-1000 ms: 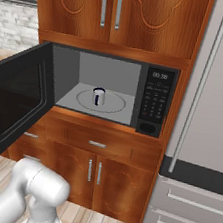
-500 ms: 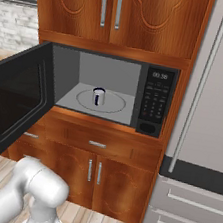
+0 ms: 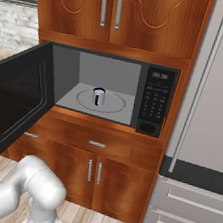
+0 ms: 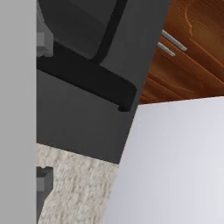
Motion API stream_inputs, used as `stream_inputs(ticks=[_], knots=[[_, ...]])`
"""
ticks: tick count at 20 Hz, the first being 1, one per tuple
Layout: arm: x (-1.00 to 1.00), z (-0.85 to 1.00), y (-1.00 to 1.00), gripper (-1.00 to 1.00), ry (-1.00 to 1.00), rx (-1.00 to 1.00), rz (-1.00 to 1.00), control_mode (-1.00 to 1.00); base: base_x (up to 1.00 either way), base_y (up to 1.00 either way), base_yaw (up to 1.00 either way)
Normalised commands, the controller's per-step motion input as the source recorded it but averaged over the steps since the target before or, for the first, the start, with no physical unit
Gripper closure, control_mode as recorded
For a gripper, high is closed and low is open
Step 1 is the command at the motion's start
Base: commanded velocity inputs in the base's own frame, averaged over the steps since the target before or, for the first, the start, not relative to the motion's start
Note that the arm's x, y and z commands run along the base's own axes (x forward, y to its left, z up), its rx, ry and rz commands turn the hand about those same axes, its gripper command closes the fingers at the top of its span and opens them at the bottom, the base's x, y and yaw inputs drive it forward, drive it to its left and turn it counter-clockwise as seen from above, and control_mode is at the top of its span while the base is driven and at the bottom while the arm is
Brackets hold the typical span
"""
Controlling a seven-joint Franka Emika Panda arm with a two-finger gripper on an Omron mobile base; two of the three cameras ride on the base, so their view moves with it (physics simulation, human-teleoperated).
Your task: Pick the mug from the counter and place it inside the microwave. Then close the microwave.
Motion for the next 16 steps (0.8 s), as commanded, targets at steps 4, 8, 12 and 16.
stream_inputs(ticks=[4,8,12,16], knots=[[0.55,-0.38,0.16,-1.0,0.0,-0.01,-0.16,-1.0,0.0,0.0,0.0],[0.32,-0.1,0.17,-1.0,-0.01,0.0,-0.15,-1.0,0.0,0.0,0.0],[0.0,0.0,-0.04,-1.0,-0.04,0.0,0.0,-1.0,0.0,0.0,0.0],[0.0,0.0,-0.46,-1.0,-0.01,0.0,0.01,-1.0,0.0,0.0,0.0]])
